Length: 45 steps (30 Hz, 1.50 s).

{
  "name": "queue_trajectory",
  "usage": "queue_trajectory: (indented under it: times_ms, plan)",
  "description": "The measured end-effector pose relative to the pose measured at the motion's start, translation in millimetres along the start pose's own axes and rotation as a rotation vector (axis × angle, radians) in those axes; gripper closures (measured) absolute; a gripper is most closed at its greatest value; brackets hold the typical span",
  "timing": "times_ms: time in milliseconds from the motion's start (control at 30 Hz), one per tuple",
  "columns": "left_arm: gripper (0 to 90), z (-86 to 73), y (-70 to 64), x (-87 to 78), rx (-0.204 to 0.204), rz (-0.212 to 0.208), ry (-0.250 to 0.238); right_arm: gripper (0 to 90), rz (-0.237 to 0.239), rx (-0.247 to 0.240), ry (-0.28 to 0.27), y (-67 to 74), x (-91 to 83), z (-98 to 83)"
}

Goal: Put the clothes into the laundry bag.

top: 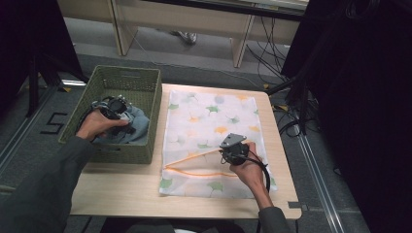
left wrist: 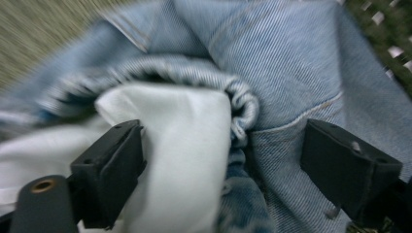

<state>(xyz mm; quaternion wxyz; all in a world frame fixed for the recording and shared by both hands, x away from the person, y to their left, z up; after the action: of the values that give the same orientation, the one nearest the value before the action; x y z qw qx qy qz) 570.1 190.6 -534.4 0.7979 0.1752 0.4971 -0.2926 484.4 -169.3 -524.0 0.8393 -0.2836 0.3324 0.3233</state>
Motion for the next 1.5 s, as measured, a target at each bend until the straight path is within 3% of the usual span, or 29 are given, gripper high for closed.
queue_trajectory:
  times_ms: [67,100,133,200,233,300,333,367,433,467,500,533,567,667,733,767,833,900,967,1000,1033,1067,1100,1133,1167,1200,1333,1400,1500]
  plan:
    - [13.8,-1.3,-4.4,10.0,-0.032,-0.07,-0.001,86.4,-0.002,0.013,0.005,0.6,0.4,-0.6]
    - [13.1,-2.2,-3.4,14.3,-0.035,-0.066,0.004,86.4,-0.001,0.013,0.004,0.5,0.3,-0.5]
    - [17.6,-4.5,-5.1,23.0,-0.006,-0.074,0.028,86.3,-0.002,0.012,0.006,0.7,0.3,-0.8]
    - [42.0,-4.5,-8.9,29.6,-0.004,-0.074,0.026,86.3,-0.002,0.01,0.009,0.9,0.9,-0.9]
    - [48.9,-4.5,-8.9,29.6,-0.004,-0.074,0.026,86.3,-0.002,0.01,0.009,0.9,0.9,-0.9]
    - [61.2,-1.8,-6.2,29.6,-0.002,-0.061,0.021,86.4,-0.002,0.015,0.013,2.4,1.4,-1.2]
    - [64.6,3.1,1.1,23.4,-0.005,-0.017,-0.007,86.5,0.001,0.011,0.016,2.9,1.6,-1.6]
    - [67.1,3.1,1.1,23.4,-0.005,-0.017,-0.007,86.5,0.001,0.011,0.016,2.9,1.6,-1.6]
    - [68.1,9.1,15.4,15.5,-0.027,0.079,-0.045,86.7,0.0,-0.002,0.009,1.7,1.9,-0.9]
    - [68.1,10.7,19.9,13.6,-0.051,0.086,-0.059,86.7,0.001,0.0,0.009,1.9,1.8,-0.9]
    - [67.6,10.8,20.9,14.1,-0.081,0.061,-0.065,86.7,-0.001,0.0,0.008,1.6,1.6,-0.9]
    - [60.0,8.3,19.5,15.2,-0.092,0.025,-0.046,86.7,-0.006,0.001,0.008,0.8,1.3,-1.2]
    - [60.0,5.7,17.4,16.0,-0.08,-0.002,-0.019,86.7,-0.006,0.001,0.008,0.8,1.3,-1.2]
    - [35.0,7.1,6.9,13.1,-0.064,-0.028,-0.013,86.7,-0.002,0.007,0.01,0.7,1.5,-2.0]
    - [15.2,5.5,-8.6,8.7,-0.058,-0.061,0.002,86.7,0.002,0.018,0.018,1.4,1.9,-3.1]
    - [14.7,5.5,-8.6,8.7,-0.058,-0.061,0.002,86.7,0.002,0.018,0.018,1.4,1.9,-3.1]
    - [14.2,2.9,-9.9,13.0,-0.005,-0.044,0.013,86.7,0.004,0.006,0.019,1.8,2.8,-3.2]
    - [12.1,-6.8,-6.6,24.2,0.039,-0.024,0.08,86.7,0.004,0.007,0.017,2.4,2.2,-2.7]
    - [9.1,-10.9,-8.3,37.9,-0.03,-0.031,0.083,86.7,0.003,0.012,0.017,3.2,1.2,-1.7]
    - [11.4,-11.2,-8.3,42.5,-0.058,-0.04,0.075,86.6,0.004,0.01,0.017,3.4,1.2,-1.7]
    - [15.0,-10.7,-3.8,42.9,-0.043,-0.036,0.071,86.7,0.004,0.01,0.018,3.5,1.5,-1.9]
    - [39.7,-10.0,-1.2,40.9,-0.047,-0.017,0.058,86.7,0.005,-0.027,0.009,1.3,3.0,-1.4]
    - [39.7,-11.7,7.6,36.4,0.014,0.014,0.066,86.7,0.005,-0.027,0.009,1.3,3.0,-1.4]
    - [46.8,-10.9,4.6,35.8,-0.066,-0.01,0.028,86.7,0.01,-0.007,0.017,2.8,3.0,-2.5]
    - [60.1,-11.4,12.2,33.9,-0.003,-0.001,0.031,86.7,0.011,-0.009,0.017,2.9,2.8,-2.7]
    - [63.2,-9.9,10.6,34.2,-0.047,-0.006,0.003,86.8,0.009,-0.008,0.014,2.4,2.6,-2.4]
    - [67.0,-7.9,12.9,31.0,-0.027,0.015,-0.009,87.1,0.006,0.01,0.015,1.9,1.5,-2.4]
    - [69.1,-3.5,15.2,26.0,-0.047,0.025,-0.037,87.2,0.001,0.011,0.014,1.6,1.7,-2.2]
    - [69.7,5.3,13.8,12.8,-0.075,-0.009,-0.104,87.6,0.001,0.015,0.006,1.1,1.7,-1.2]
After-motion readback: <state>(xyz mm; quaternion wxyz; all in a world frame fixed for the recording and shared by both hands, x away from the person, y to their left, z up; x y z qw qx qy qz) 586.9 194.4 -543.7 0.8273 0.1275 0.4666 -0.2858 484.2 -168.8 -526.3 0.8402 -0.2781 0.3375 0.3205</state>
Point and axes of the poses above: each handheld gripper's, and its own axes: x roughly forward along the jaws, z roughly out of its top, y roughly to its left, the point moved 10 cm from there along x, roughly forward along the jaws, and after that the axes turned 2 degrees about x, right-handed, at the moved point
